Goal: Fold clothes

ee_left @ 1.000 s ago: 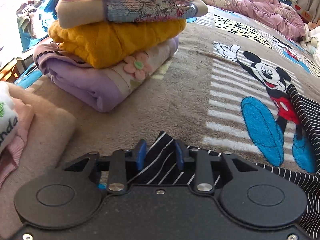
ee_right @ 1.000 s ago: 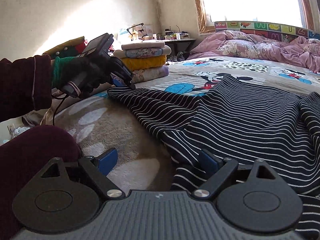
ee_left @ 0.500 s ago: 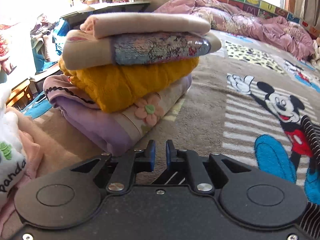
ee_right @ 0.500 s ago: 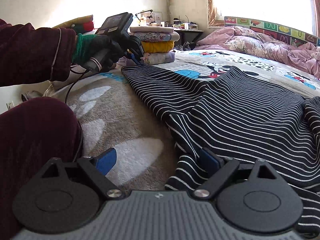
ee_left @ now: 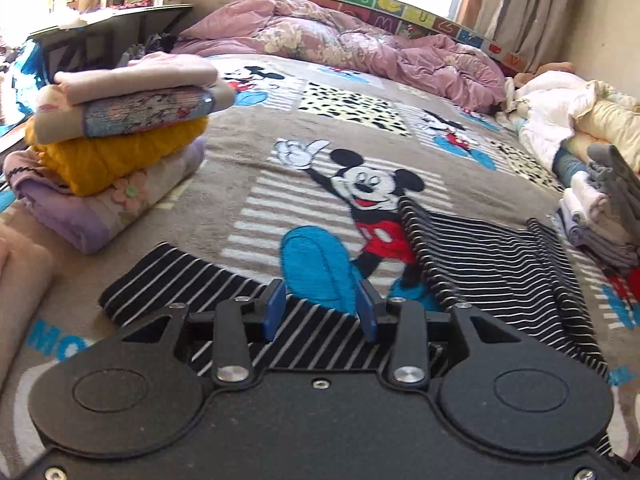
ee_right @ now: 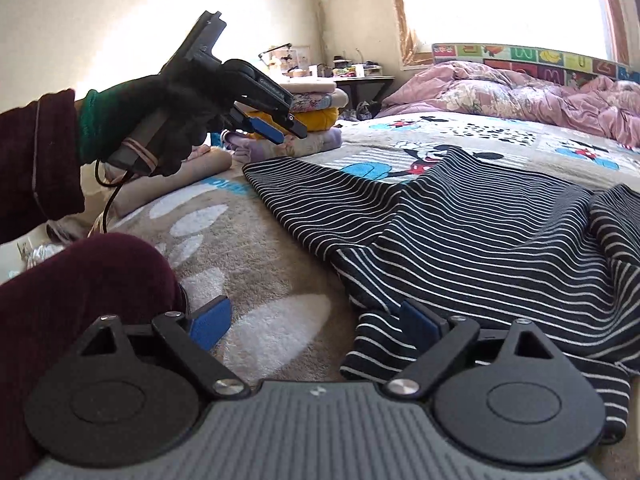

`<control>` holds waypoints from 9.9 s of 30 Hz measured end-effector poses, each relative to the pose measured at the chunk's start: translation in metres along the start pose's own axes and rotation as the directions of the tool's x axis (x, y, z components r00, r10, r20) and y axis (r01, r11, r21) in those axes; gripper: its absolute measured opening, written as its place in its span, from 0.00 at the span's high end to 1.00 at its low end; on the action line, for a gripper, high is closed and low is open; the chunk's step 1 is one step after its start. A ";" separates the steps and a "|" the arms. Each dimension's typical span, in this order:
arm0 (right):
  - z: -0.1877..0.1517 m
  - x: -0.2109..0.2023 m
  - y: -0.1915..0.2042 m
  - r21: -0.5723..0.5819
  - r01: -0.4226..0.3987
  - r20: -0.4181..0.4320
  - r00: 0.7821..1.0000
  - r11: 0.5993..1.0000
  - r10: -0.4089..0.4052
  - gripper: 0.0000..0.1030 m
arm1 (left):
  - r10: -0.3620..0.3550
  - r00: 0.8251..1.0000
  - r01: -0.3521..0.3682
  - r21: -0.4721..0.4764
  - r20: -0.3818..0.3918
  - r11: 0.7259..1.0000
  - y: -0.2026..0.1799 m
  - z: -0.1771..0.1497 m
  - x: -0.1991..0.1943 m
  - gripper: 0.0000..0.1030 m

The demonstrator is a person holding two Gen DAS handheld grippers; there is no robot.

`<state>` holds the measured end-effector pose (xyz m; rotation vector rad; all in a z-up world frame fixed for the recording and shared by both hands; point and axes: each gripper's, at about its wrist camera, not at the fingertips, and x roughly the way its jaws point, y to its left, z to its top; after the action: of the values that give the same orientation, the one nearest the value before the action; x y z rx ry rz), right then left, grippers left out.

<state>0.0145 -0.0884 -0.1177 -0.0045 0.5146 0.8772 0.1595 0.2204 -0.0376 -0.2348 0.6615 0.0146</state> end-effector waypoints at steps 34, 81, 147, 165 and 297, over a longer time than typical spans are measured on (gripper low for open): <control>-0.043 -0.029 -0.141 0.410 0.232 0.070 0.956 0.882 -0.284 0.04 | -0.025 0.974 -0.007 -0.139 -0.227 0.990 -0.066 0.065 0.225 0.75; -0.061 -0.082 -0.147 0.618 0.175 0.084 0.954 0.767 -0.286 0.27 | -0.302 0.950 0.131 -0.777 -0.080 0.616 -0.070 -0.145 0.000 0.35; 0.127 0.004 -0.436 0.732 0.279 0.040 0.893 0.621 -0.448 0.96 | -0.434 0.900 0.386 -0.389 -0.039 0.836 -0.148 -0.147 0.049 0.21; 0.100 0.089 -0.463 0.765 0.318 -0.089 0.914 0.560 -0.396 0.46 | -0.432 0.901 0.397 -0.341 -0.031 0.852 -0.151 -0.146 0.054 0.21; -0.013 -0.066 -0.173 0.148 0.368 -0.180 0.923 0.918 -0.341 0.57 | -0.420 0.908 0.419 -0.030 -0.009 0.907 -0.194 -0.158 0.012 0.21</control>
<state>0.1010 -0.2516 -0.1359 -0.0003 0.7091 0.4725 0.0906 -0.0043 -0.1244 -0.4010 0.6147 -0.3935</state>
